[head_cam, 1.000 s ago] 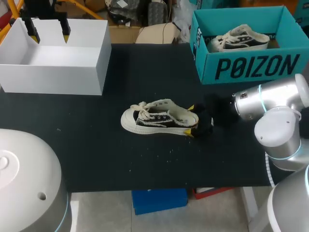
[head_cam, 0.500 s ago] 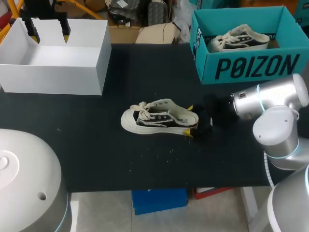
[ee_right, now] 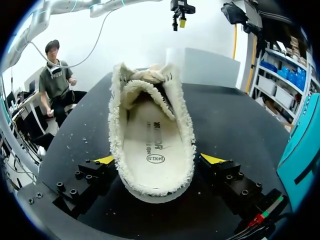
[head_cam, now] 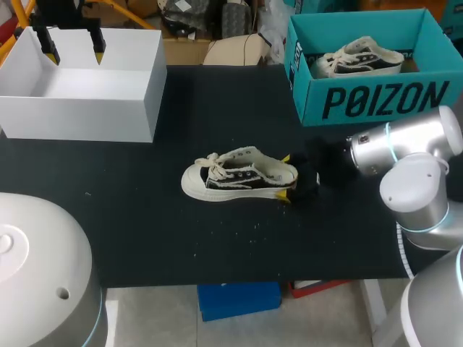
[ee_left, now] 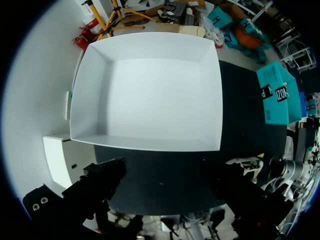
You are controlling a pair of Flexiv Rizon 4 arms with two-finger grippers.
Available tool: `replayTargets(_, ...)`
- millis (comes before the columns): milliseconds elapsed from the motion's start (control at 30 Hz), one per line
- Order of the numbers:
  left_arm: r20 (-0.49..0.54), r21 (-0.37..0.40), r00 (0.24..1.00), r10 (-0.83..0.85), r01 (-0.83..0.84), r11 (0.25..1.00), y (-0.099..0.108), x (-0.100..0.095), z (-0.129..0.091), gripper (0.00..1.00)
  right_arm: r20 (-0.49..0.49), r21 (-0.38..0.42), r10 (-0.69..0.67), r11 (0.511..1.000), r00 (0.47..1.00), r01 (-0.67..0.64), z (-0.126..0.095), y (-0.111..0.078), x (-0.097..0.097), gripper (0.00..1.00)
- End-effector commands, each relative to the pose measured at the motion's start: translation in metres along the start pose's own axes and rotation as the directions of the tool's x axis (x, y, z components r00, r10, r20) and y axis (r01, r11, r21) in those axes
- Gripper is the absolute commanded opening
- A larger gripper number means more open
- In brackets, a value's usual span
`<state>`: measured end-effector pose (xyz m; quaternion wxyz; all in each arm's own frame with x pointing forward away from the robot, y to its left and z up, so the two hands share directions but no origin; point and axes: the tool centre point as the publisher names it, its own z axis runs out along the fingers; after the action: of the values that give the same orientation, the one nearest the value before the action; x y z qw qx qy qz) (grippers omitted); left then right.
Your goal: Take the shoe out of the shoebox, open the shoe tongue, remove and reinsert the insole, then place the shoe into the shoebox
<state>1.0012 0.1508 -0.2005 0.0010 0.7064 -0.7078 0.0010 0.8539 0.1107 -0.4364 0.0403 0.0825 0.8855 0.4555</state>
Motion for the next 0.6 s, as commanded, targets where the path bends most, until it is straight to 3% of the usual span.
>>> replayTargets(33, 0.001, -0.001, 1.0, -0.001, 0.001, 1.0, 0.0003, 0.0004, -0.0003, 1.0, -0.016, 0.002, 0.002, 1.0, 1.0, -0.002, 0.0024, 0.0011, -0.0019, 1.0)
replayTargets(600, 0.001, -0.001, 1.0, -0.001, 0.001, 1.0, 0.0003, 0.0004, -0.0003, 1.0, -0.051, -0.028, 0.006, 1.0, 0.999, -0.007, 0.0067, -0.0017, 0.0055, 1.0)
